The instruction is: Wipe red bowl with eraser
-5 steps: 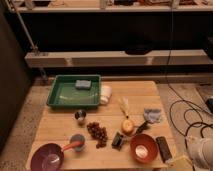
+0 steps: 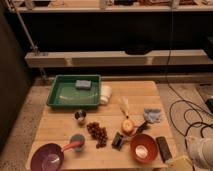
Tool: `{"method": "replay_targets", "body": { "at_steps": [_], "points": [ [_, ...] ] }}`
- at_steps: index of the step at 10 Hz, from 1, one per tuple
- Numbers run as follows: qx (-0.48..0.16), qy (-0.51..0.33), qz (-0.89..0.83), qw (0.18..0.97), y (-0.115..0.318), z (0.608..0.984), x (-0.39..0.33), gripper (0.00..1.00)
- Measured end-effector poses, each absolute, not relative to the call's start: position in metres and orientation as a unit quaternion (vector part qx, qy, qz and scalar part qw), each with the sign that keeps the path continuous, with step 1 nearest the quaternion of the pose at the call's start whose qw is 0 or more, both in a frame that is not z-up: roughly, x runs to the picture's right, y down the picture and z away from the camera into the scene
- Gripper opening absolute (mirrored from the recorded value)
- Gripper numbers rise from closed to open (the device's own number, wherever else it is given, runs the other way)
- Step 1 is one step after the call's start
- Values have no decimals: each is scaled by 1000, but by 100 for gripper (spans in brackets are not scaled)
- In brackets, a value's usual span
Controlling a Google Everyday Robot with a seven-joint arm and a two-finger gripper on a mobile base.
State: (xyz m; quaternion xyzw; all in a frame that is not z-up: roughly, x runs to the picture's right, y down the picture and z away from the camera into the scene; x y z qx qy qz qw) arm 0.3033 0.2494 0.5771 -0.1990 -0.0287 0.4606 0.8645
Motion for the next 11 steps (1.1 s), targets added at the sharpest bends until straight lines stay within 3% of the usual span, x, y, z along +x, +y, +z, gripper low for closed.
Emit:
{"method": "replay_targets", "body": {
  "at_steps": [11],
  "points": [
    [-199, -29, 461, 865, 249, 577, 303, 80]
  ]
}}
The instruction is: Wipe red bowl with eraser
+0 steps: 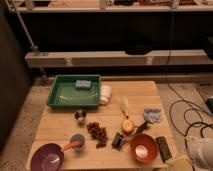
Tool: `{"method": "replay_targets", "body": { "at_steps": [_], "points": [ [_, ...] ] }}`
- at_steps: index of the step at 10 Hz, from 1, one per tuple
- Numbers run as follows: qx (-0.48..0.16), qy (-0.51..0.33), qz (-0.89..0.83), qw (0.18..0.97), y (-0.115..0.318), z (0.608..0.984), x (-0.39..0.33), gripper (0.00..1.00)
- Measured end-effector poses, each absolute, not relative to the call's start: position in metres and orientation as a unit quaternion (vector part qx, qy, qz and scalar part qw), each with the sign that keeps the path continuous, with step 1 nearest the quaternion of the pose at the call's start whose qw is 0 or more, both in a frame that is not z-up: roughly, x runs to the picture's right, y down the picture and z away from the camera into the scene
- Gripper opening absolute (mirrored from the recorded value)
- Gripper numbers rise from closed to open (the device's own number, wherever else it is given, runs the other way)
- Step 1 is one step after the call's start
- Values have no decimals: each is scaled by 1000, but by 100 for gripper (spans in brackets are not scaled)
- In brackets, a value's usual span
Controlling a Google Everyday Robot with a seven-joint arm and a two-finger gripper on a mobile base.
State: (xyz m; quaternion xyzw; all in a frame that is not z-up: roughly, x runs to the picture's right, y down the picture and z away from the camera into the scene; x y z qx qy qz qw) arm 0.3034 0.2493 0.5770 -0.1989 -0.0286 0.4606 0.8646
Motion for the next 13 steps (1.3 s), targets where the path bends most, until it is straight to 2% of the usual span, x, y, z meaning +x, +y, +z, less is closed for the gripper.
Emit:
{"method": "replay_targets", "body": {
  "at_steps": [5, 11, 13],
  "points": [
    [-192, -24, 461, 866, 258, 584, 305, 80],
    [-205, -38, 479, 853, 322, 630, 319, 80],
    [-213, -45, 484, 848, 331, 641, 320, 80]
  ]
}}
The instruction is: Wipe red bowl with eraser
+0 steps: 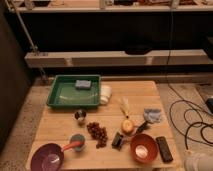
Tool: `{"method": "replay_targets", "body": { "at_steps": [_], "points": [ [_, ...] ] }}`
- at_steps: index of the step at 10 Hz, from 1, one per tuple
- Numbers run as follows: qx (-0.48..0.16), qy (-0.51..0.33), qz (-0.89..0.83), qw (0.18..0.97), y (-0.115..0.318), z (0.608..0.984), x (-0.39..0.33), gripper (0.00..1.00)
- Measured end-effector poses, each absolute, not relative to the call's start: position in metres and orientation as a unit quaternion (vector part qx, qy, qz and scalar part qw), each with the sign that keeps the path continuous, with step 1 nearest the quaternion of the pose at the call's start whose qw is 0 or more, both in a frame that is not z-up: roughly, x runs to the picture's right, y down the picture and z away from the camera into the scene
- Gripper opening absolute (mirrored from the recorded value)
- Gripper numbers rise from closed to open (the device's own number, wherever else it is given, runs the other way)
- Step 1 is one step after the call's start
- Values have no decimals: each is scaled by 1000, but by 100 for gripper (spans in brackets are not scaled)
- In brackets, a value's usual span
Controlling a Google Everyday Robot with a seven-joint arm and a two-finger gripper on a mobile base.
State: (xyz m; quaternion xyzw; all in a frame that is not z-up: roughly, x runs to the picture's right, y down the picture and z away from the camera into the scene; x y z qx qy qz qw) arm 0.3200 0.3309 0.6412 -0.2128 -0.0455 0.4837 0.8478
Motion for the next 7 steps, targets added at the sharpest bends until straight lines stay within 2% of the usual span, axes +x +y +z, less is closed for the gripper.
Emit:
{"method": "replay_targets", "body": {
  "at_steps": [7],
  "points": [
    [-198, -63, 471, 857, 354, 687, 312, 80]
  ]
}}
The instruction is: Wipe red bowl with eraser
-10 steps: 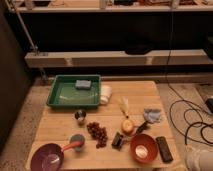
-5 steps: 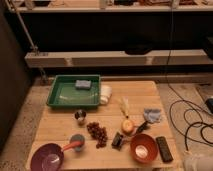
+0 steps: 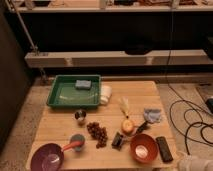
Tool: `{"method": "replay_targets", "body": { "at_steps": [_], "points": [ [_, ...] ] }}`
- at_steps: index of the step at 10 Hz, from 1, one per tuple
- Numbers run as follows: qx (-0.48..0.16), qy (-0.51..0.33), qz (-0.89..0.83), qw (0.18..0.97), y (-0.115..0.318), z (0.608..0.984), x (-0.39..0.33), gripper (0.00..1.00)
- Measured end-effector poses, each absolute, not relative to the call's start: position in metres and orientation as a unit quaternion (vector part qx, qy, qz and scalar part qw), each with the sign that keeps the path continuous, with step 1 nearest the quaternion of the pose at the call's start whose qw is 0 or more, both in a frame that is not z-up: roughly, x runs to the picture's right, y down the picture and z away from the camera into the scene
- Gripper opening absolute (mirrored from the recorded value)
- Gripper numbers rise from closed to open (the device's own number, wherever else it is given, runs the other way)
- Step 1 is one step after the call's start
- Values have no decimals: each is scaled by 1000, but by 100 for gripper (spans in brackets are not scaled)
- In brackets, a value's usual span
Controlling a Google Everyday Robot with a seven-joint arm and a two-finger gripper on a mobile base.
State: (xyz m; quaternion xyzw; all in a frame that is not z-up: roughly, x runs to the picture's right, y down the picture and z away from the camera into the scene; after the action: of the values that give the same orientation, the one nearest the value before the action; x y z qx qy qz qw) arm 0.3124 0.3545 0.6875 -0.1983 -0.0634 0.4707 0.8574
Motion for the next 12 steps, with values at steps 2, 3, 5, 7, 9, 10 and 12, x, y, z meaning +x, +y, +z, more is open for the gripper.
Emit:
{"method": "replay_targets", "body": {
  "at_steps": [2, 3, 5, 7, 9, 10, 12],
  "points": [
    [-187, -71, 466, 862, 356, 697, 310, 80],
    [-181, -74, 462, 865, 353, 701, 308, 80],
    [-170, -76, 453, 872, 349, 708, 305, 80],
    [-163, -72, 452, 874, 347, 716, 308, 80],
    [-165, -69, 459, 870, 345, 724, 311, 80],
    [-171, -66, 473, 862, 343, 729, 317, 80],
    [-182, -62, 493, 849, 338, 734, 323, 80]
  ]
}}
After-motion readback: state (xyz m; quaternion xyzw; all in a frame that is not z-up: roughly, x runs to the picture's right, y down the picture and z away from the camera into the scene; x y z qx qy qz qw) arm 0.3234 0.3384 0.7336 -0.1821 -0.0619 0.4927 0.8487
